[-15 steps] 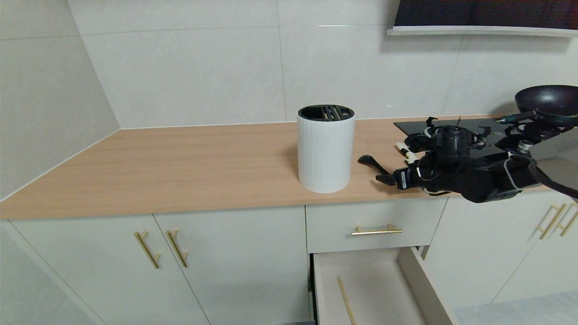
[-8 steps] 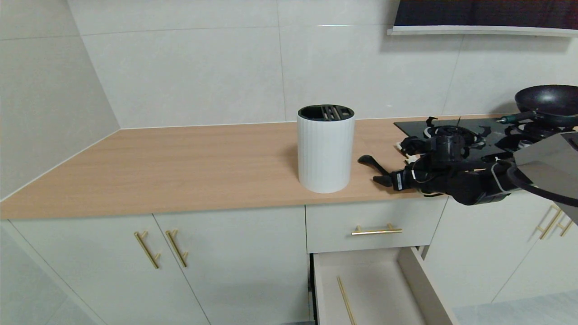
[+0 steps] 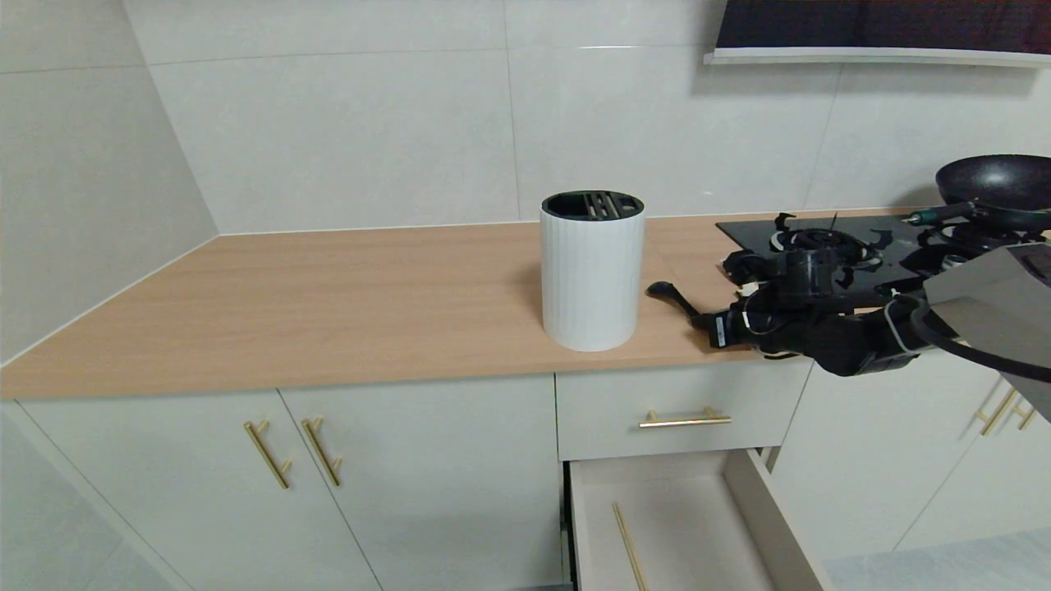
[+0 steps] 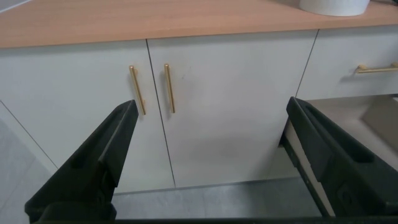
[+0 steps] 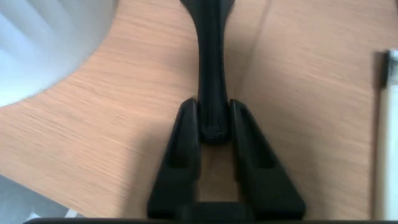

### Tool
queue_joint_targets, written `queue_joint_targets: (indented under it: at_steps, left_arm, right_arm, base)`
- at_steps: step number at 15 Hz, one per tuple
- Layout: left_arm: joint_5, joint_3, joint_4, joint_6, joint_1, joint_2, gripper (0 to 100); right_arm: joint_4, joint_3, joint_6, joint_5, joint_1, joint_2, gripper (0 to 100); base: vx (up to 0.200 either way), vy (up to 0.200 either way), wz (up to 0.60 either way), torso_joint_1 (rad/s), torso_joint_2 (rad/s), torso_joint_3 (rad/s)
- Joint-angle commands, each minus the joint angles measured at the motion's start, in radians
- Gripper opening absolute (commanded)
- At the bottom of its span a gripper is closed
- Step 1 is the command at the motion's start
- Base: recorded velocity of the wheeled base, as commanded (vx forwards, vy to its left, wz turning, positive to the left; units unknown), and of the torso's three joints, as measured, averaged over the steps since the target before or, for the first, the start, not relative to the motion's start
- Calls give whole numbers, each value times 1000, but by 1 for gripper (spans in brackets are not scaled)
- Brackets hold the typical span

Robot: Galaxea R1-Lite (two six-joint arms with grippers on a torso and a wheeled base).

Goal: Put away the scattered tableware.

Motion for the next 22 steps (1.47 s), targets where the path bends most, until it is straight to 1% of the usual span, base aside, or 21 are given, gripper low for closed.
queue_joint_targets:
  at_steps: [1, 4, 6, 8, 9, 14, 15, 16, 17, 19, 22]
  left_arm:
    - [0, 0, 0, 0, 1, 0, 100]
    - [0, 0, 0, 0, 1, 0, 100]
    - [0, 0, 0, 0, -1, 0, 100]
    - [0, 0, 0, 0, 1, 0, 100]
    - [0, 0, 0, 0, 1, 0, 100]
    - [0, 0, 0, 2, 1, 0, 100]
    - [0, 0, 0, 0, 1, 0, 100]
    - [0, 0, 0, 0, 1, 0, 100]
    - [0, 0, 0, 0, 1, 0, 100]
    - [0, 0, 0, 0, 1, 0, 100]
    - [0, 0, 0, 0, 1, 0, 100]
  right_arm:
    - [-2, 3, -1, -1, 2, 4, 0]
    - [-2, 11, 2, -3, 7, -7, 0]
    - [0, 37, 29, -47, 24, -39, 0]
    - [0, 100, 79, -99, 33, -116, 0]
    - [0, 124, 90, -107, 33, -143, 0]
    - [6, 400, 183, -112, 33, -410, 0]
    - [6, 403, 185, -112, 33, -415, 0]
    - [4, 505, 200, -110, 33, -507, 0]
    - [4, 546, 216, -110, 36, -547, 0]
    - [8, 637, 242, -110, 71, -646, 0]
    - [9, 755, 243, -102, 128, -758, 0]
  base:
    - [0, 0, 0, 0, 0, 0]
    - [0, 0, 0, 0, 0, 0]
    - [0, 0, 0, 0, 0, 0]
    - [0, 0, 0, 0, 0, 0]
    - [0, 0, 0, 0, 0, 0]
    - [0, 0, 0, 0, 0, 0]
    - [0, 0, 0, 0, 0, 0]
    - [0, 0, 0, 0, 0, 0]
    - [0, 0, 0, 0, 0, 0]
    - [0, 0, 0, 0, 0, 0]
    - [0, 0, 0, 0, 0, 0]
